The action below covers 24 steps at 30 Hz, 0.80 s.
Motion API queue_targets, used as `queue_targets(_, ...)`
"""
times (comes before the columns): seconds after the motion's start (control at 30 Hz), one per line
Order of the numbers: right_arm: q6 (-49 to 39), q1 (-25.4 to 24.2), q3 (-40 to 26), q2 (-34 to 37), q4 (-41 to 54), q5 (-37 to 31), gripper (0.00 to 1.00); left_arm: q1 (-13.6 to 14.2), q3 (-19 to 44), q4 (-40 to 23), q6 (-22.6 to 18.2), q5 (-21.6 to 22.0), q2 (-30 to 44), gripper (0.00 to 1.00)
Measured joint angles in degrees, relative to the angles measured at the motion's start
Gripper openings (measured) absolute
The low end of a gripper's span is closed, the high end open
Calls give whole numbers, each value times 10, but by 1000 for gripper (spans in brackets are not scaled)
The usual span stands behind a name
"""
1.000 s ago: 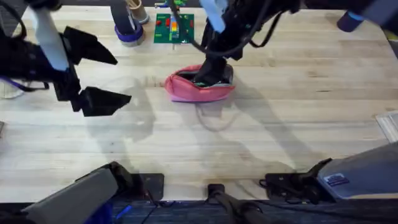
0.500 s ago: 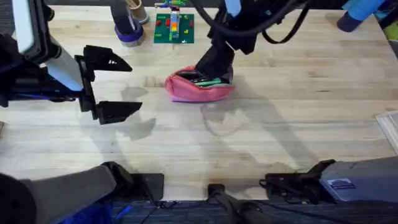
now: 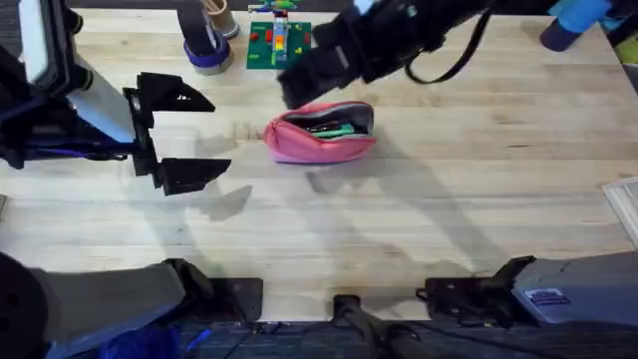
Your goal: Unzip the bag, pick up the pens from the table one at a time and place them inside, then zip the bag closed.
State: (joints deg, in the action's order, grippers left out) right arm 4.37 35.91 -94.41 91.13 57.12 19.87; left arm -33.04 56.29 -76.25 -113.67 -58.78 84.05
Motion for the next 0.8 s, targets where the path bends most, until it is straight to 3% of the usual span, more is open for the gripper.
queue_targets(0.13, 116, 64, 0, 0, -1, -63, 996, 0, 0, 0, 0, -1, 0, 993)
queue_targets(0.43, 388, 220, 1, 0, -1, -295, 996, 0, 0, 0, 0, -1, 0, 993)
queue_targets(0.6, 512, 262, 26, 0, -12, -378, 996, 0, 0, 0, 0, -1, 0, 993)
queue_targets(0.8, 596, 269, 64, 0, -75, -405, 996, 0, 0, 0, 0, -1, 0, 992)
